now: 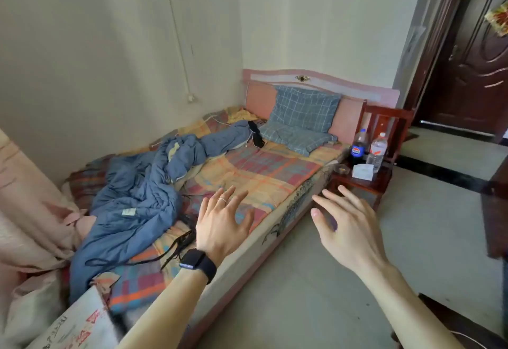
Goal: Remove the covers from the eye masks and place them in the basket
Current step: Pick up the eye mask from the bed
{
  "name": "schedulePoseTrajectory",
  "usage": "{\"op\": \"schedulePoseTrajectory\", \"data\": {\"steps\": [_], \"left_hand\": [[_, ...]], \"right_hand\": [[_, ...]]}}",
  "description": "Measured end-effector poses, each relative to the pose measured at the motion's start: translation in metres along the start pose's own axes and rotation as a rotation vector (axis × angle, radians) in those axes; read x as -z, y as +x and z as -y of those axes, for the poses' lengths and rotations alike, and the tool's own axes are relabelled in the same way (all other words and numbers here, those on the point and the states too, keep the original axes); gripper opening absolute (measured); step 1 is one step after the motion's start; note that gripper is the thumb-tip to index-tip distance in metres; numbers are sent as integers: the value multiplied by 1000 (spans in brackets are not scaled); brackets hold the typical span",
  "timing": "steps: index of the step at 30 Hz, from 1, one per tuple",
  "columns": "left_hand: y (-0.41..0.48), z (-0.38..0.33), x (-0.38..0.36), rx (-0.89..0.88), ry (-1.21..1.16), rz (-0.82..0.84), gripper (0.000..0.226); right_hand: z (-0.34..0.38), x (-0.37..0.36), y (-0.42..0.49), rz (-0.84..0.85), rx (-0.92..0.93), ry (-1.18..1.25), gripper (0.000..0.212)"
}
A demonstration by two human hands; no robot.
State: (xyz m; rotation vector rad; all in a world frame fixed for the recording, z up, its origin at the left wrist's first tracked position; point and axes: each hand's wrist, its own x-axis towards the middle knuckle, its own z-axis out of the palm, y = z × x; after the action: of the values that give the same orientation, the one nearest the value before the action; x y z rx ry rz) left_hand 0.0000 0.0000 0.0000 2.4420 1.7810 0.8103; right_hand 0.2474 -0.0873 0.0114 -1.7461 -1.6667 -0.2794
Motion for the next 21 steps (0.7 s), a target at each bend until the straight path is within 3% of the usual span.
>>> {"op": "schedulePoseTrajectory", "data": {"steps": [5, 21], "left_hand": [[63, 12, -67, 1, 16, 121, 57], [334, 67, -198, 33, -15, 180, 49]], "right_hand": [[-37, -61, 42, 106, -50, -69, 36], [-133, -222, 261, 250, -114, -81, 46]]}}
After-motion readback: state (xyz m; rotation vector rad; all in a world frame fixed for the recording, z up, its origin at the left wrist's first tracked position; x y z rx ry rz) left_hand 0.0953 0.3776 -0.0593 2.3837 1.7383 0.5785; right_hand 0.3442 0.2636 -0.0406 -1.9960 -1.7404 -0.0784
